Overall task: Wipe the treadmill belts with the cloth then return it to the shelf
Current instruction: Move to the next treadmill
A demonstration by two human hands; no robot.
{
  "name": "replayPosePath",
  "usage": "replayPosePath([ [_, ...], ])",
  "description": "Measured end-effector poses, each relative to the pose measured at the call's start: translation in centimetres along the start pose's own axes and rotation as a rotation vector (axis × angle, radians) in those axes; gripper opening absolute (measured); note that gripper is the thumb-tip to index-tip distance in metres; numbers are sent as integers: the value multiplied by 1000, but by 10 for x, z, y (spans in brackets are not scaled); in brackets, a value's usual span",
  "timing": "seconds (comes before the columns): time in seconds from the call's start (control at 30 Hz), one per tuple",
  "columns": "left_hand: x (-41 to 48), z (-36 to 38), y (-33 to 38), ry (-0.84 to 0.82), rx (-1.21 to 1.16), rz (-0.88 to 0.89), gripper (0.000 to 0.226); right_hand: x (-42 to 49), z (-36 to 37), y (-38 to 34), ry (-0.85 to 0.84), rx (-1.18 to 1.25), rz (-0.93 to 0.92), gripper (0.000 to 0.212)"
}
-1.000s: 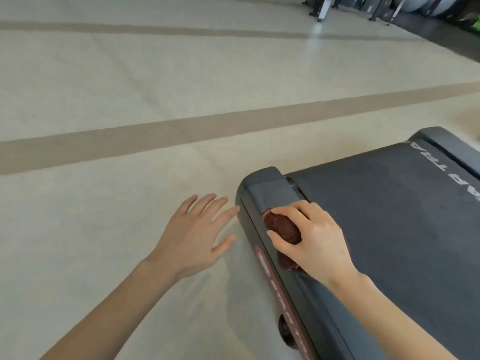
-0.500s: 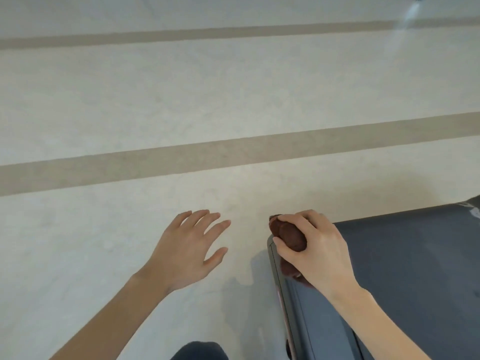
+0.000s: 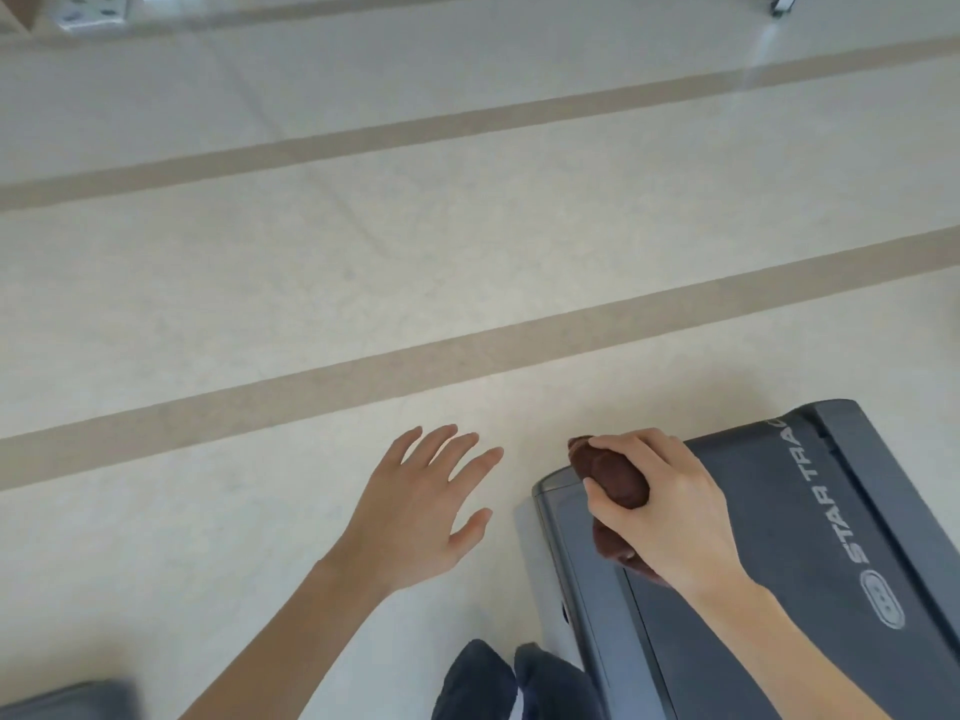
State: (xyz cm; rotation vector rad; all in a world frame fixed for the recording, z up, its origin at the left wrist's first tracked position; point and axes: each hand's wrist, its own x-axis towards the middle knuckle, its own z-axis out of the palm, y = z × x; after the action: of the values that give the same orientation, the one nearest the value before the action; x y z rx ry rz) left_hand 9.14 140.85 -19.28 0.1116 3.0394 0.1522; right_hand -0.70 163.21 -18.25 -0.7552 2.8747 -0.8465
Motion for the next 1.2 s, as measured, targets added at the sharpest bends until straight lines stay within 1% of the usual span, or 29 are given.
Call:
replayPosePath([
  [0.17,-11,-102,3,31,23,49,51,-8,-75,-57,68,67,52,35],
  [0.23,-7,-129,5,26,39,67,51,-11,-99,-70,86,85,71,40],
  [0.33,8,-154,7,58,54,154,50,-9,-126,-72,102,88,101,44],
  [0.47,40,-169,13,56,39,200,48,4,-150,-61,121,81,123,38],
  [0.67,119,-194,25,22,-17,321,46,46,-169,-42,144,145,253,33],
  [0.8,179,-210,26,-12,2,448,47,77,-182,-28,204,169,373,31],
  [0.93,241,-222,22,-15,49,555,48,110,-197,-16,271,153,448,31],
  [1.07,295,-231,18,-33,31,640,48,140,-208,-9,312,118,518,31],
  [1.2,348,-234,7,-63,30,763,49,172,-207,-7,345,88,606,31],
])
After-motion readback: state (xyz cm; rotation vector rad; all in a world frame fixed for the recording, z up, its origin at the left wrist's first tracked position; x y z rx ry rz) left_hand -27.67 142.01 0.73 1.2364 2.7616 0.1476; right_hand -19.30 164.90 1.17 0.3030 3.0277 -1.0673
